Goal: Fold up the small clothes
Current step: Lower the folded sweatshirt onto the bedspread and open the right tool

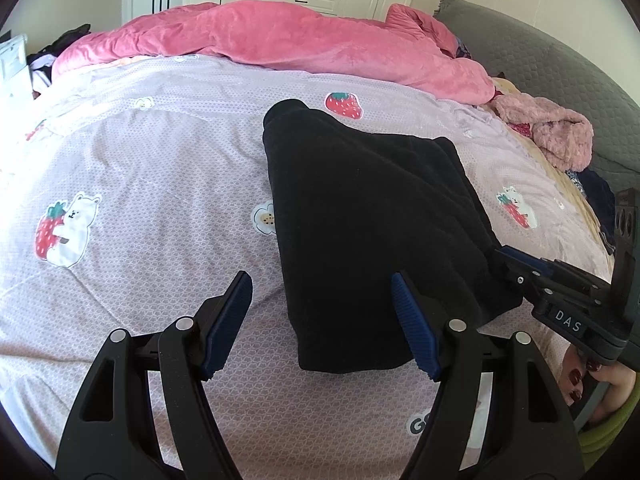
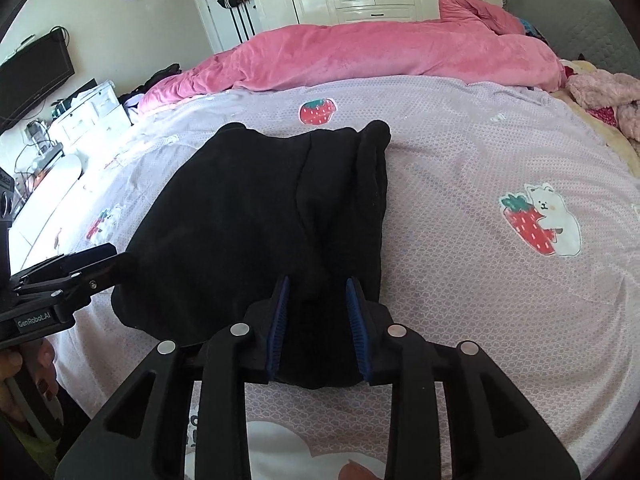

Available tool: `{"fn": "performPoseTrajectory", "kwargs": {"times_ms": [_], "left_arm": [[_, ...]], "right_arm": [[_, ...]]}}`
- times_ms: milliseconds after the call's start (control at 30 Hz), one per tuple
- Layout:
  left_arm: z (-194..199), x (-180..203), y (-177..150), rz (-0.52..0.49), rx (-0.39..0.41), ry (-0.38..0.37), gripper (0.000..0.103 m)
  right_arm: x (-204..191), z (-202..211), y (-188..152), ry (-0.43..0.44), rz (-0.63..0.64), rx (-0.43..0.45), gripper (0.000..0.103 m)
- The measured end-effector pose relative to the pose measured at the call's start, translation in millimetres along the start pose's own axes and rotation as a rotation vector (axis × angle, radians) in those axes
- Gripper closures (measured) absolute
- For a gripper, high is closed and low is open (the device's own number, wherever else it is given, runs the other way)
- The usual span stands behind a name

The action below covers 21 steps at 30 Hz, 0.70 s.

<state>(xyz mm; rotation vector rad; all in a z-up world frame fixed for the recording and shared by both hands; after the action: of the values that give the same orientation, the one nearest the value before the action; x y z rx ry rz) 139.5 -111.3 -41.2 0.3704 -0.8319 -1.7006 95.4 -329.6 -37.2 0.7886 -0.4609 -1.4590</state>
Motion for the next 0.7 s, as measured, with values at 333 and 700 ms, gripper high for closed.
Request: {"fn": "performPoseTrajectory", "kwargs": {"times_ms": [333, 700], "left_arm": [[-2, 5, -3, -0.022, -0.024, 0.015, 0.033], [13, 9, 2, -0.033, -0.012, 0.027, 0.020]], "right_arm": [[2, 1, 0, -0.009, -0.019, -0.005, 0.071], [3, 39, 8, -0.021, 0.000, 0.083, 0.048]]}}
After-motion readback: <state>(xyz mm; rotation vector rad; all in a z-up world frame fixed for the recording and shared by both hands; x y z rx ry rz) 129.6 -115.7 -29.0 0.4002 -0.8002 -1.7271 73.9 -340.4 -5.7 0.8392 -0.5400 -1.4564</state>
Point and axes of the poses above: each gripper's, at about its wrist camera, not at the fingertips, and z roughly against the way its jaws point, x to its right, y to its top, the point moved 2 cm from there along -z, roughly the way its jaws point, and after that the axes turned 4 degrees about x, right-handed, at the moved point
